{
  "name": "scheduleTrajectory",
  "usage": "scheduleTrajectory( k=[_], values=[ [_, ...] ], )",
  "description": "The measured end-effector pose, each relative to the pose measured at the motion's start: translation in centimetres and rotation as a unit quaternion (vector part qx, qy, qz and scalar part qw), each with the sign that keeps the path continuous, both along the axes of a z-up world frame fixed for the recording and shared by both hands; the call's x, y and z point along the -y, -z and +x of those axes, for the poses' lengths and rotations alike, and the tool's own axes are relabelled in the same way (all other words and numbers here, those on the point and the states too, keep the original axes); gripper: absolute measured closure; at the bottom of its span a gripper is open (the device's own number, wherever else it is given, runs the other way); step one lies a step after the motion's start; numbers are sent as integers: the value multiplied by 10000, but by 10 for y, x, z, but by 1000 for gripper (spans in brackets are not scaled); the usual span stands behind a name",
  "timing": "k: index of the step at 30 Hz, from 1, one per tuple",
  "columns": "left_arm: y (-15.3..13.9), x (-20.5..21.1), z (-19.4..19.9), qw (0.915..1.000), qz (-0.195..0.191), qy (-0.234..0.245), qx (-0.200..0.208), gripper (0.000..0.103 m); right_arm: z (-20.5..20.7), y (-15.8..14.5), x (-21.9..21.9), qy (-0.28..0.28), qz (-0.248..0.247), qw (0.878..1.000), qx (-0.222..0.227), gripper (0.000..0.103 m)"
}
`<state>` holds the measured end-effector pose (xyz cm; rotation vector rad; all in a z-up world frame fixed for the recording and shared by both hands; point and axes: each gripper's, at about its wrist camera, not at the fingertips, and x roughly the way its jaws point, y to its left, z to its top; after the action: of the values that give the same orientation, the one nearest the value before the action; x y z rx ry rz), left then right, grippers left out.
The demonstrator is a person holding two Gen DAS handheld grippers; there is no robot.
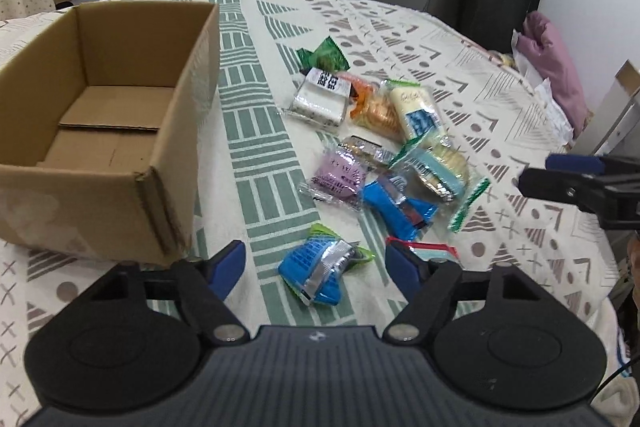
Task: Organize snacks
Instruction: 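Grasp the blue snack pack with the left tool while the right tool grasps a cracker pack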
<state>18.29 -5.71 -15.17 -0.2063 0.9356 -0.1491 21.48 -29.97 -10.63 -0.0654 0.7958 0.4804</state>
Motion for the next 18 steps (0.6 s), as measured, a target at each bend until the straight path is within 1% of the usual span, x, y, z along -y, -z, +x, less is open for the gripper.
scheduleTrajectory(
  k=[2, 4, 6, 8, 10, 12, 16, 18],
  values=[
    [7, 1, 4, 10000, -30, 89, -24, 29, 5, 5, -6, -59, 44, 9999, 76, 15],
    [15, 4, 7, 9997, 14, 229, -49, 31, 9, 9, -14, -198, -141, 9996, 126, 15],
    [22, 4, 8, 9997, 40, 220, -116, 33, 9, 13, -19, -267, -311, 9990, 191, 15],
    [29, 4, 9, 9996, 27, 177, -195, 35, 9, 17, -21, -345, -269, 9989, 150, 15],
    [29, 7, 9, 9997, 102, 192, -109, 37, 10, 22, -22, -296, -281, 9991, 128, 15],
    [29, 9, 11, 9998, 53, 146, -148, 43, 10, 28, -23, -238, -296, 9992, 141, 17],
    [27, 12, 14, 9996, 122, -13, -251, 62, 13, 39, -28, -117, -329, 9992, 212, 18],
    [26, 10, 16, 9995, 23, -133, -299, 62, 15, 45, -33, -104, -350, 9991, 197, 21]
  ],
)
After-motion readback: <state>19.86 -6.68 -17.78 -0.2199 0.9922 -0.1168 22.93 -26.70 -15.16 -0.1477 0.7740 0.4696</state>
